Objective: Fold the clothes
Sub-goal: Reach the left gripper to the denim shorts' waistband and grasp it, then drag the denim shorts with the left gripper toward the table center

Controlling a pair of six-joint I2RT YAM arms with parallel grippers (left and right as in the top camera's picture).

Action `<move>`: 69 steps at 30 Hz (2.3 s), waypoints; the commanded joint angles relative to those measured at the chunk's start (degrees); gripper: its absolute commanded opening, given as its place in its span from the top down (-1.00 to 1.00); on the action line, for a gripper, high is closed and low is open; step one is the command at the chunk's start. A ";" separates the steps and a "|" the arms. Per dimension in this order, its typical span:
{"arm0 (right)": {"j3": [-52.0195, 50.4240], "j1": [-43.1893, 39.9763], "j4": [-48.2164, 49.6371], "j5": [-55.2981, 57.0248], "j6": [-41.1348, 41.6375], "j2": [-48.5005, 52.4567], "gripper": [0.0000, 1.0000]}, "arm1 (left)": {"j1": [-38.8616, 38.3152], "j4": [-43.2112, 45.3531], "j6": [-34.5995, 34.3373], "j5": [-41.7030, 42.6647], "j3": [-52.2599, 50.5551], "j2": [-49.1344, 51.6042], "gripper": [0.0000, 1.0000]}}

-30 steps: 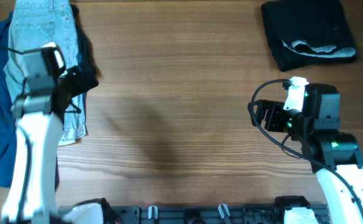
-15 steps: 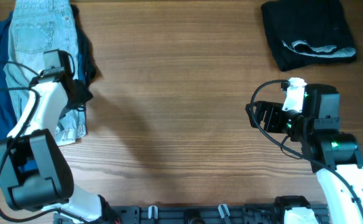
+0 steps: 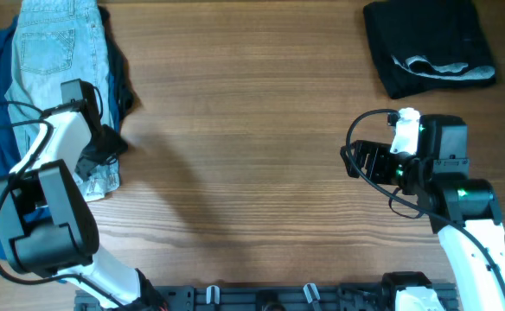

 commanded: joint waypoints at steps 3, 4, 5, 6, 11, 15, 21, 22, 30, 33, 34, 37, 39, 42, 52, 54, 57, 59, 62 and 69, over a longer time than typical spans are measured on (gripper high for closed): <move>1.27 0.24 0.00 -1.09 0.50 0.44 -1.00 | 0.17 -3.89 -0.17 -0.87 -0.15 2.08 -0.07; 1.27 0.24 0.02 -0.94 0.50 0.44 -0.99 | 0.17 -4.37 -0.15 -1.64 -0.15 2.08 0.12; 1.27 0.24 0.02 -0.94 0.46 0.44 -0.99 | 0.17 -4.61 -0.15 -1.90 -0.15 2.08 0.19; 1.27 0.24 0.00 -0.94 0.48 0.44 -0.99 | 0.17 -4.74 -0.15 -1.90 -0.15 2.08 0.25; 1.27 0.24 0.20 -0.94 0.48 0.44 -1.00 | 0.13 -5.05 -0.17 -1.53 0.35 1.92 0.92; 1.27 0.24 0.24 -0.94 0.48 0.44 -0.99 | -0.76 -8.76 0.26 1.81 4.81 -1.60 0.92; 1.27 0.24 0.46 -0.94 0.50 0.44 -0.99 | -2.16 -10.71 1.31 5.75 8.55 -9.07 0.92; 1.27 0.24 0.59 -0.94 0.50 0.44 -0.99 | -2.27 -10.97 1.31 5.77 8.55 -9.46 0.92; 1.27 0.24 0.87 -0.96 0.50 0.44 -1.00 | -2.38 -14.71 3.19 13.73 8.44 -9.46 0.92; 1.27 0.24 0.87 -0.96 0.48 0.44 -0.99 | -3.10 -11.10 15.08 41.99 11.56 -11.06 0.92; 1.27 0.24 0.87 -0.96 0.48 0.44 -0.99 | -3.80 -10.01 16.94 47.32 13.49 -11.80 0.92; 1.27 0.24 0.87 -0.94 0.46 0.44 -0.99 | -7.32 -9.20 20.74 53.55 17.42 -14.08 0.92; 1.27 0.24 1.01 -0.94 0.46 0.44 -0.99 | -12.90 -12.15 22.69 53.92 17.90 -16.33 0.92; 1.27 0.24 1.29 -0.94 0.48 0.44 -0.99 | -21.38 -19.80 28.63 53.90 17.90 -16.92 0.92; 1.27 0.24 0.61 2.54 0.04 0.44 -1.00 | -32.37 -26.84 26.40 33.20 17.86 -16.92 -0.52; 1.27 0.24 0.42 3.23 -0.13 0.44 -0.99 | -28.22 -21.84 19.41 28.74 17.86 -16.92 -1.00; 1.27 0.24 0.44 3.39 -0.11 0.44 -0.99 | -22.69 -10.67 10.93 28.76 17.84 -16.37 -1.00; 1.27 0.24 0.42 3.34 -0.11 0.44 -1.00 | -20.96 -2.43 6.75 28.76 17.84 -14.08 -1.00; 1.27 0.24 0.15 3.08 -0.15 0.44 -0.99 | -21.14 5.01 3.32 28.72 17.86 -6.91 -1.00; 1.27 0.24 -0.48 3.15 -0.13 0.44 -0.99 | -21.51 17.38 -1.90 27.39 17.86 8.09 -0.82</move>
